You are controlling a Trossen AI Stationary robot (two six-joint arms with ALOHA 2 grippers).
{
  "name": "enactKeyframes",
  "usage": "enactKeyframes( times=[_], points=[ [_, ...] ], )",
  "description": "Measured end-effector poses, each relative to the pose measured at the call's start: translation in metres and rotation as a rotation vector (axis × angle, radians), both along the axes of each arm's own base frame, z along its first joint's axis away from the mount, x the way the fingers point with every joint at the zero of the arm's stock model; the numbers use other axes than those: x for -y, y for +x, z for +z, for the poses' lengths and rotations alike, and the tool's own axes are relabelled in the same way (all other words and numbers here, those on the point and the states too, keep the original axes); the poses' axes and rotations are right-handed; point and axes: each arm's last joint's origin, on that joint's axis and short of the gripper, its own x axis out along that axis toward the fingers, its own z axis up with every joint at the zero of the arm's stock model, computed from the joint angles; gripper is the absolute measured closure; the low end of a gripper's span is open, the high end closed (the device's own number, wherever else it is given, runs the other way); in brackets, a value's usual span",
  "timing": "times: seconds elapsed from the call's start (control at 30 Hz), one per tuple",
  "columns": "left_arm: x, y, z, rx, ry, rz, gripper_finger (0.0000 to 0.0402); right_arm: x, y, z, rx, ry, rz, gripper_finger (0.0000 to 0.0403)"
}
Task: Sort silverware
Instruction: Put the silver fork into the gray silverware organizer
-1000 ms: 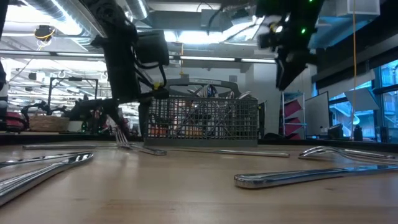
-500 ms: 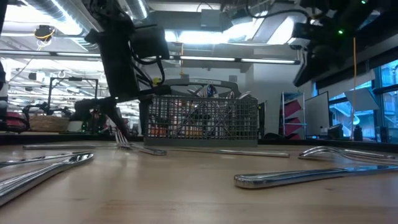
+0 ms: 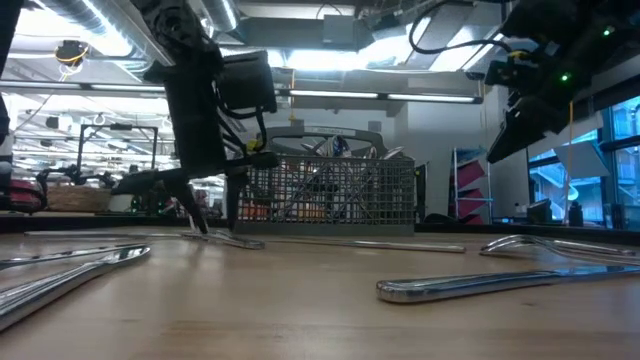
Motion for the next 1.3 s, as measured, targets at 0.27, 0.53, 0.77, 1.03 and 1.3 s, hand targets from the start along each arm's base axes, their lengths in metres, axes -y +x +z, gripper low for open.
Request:
enactKeyframes(
  times=[0.27, 0.53, 0.77, 1.03, 1.3],
  points=[
    [-0.025, -0.007, 0.000, -0.040, -0.013, 0.031, 0.0259, 0.000, 0.001, 0.000, 0.012, -0.008, 0.008, 0.0292],
    [-0.029, -0.009, -0.001, -0.070, -0.076, -0.082, 0.0285, 0.000, 0.001, 0.000, 0.010, -0.009, 0.009, 0.0292],
    [-0.030, -0.011, -0.001, -0.088, -0.087, -0.101, 0.0354, 0.000, 0.001, 0.000, 0.003, -0.015, 0.018, 0.0292],
    [-0.029, -0.013, -0.002, -0.125, -0.086, -0.170, 0.0392, 0.000, 0.001, 0.000, 0.002, -0.015, 0.018, 0.0292],
    [-0.025, -0.006, 0.001, -0.074, -0.049, -0.264, 0.0396, 0.000, 0.001, 0.000, 0.001, -0.016, 0.019, 0.0292]
  ],
)
